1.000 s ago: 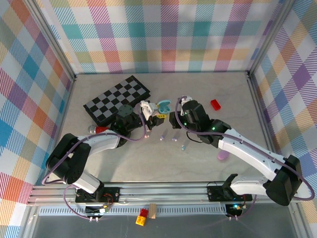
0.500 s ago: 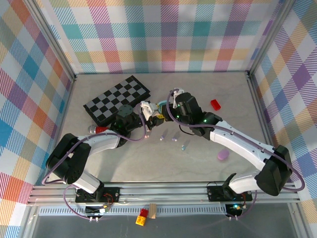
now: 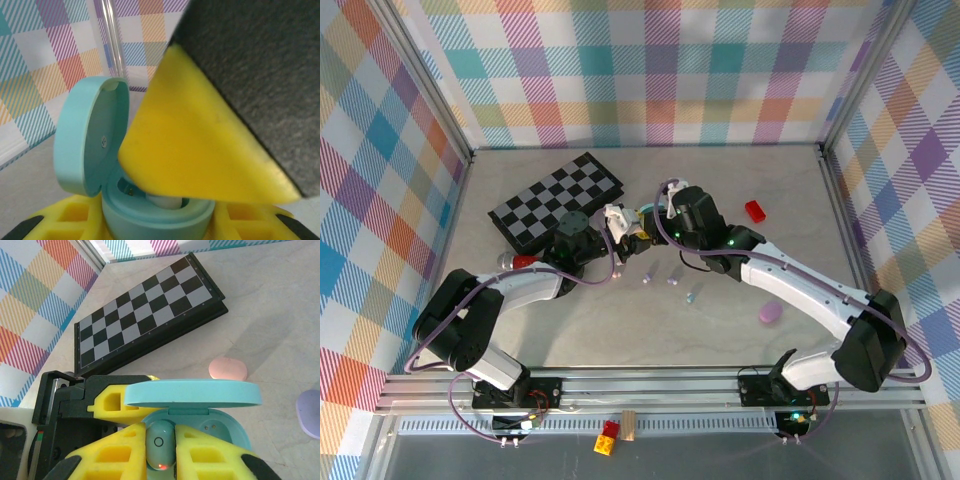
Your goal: Insert the wireless bluetooth earbuds into the charging case
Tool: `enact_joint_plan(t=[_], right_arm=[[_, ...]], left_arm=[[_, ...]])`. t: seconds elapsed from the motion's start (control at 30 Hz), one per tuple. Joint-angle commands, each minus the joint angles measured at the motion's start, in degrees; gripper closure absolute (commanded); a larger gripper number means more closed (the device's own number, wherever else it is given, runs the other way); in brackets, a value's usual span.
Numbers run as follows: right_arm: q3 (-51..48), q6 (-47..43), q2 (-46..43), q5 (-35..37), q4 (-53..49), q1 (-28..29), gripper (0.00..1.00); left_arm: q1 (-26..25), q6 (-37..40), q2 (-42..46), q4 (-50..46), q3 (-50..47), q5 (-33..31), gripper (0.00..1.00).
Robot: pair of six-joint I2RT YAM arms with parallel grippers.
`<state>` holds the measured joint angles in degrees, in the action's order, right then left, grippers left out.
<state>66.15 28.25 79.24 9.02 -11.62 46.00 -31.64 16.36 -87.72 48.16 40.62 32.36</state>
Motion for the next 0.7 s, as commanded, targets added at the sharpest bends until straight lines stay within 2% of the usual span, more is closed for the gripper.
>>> enact_joint_plan(t=[0.0,0.1,0.3,0.57,0.67], right_arm=[[0.53,0.98,0.80,-1.31,1.36,0.32,0.83],[0.34,1.13,0.87,-1.37,1.10,0.32,0.79],[0.31,0.60,-0.25,-0.89,1.36,0.32,0.61],[-0.72,-0.13,-2.57,-0.93,2.73,0.32,0.51],[-1.88,-0.46,-4.66,-1.17,3.87,0.31,0.44]], left_arm=[[-0.27,1.13,-0.08,0.97,-0.19,1.30,0.63],[-0.27,1.13,0.01,0.97,-0.10,1.37,0.63],[-0.27,0.54,-0.39,1.99,-0.02,1.82,0.63],[-0.18,-1.78,-1.21,5.89,-0.37,2.45,0.62],[0.04,-3.15,-1.83,7.82,-0.46,2.84,0.62]])
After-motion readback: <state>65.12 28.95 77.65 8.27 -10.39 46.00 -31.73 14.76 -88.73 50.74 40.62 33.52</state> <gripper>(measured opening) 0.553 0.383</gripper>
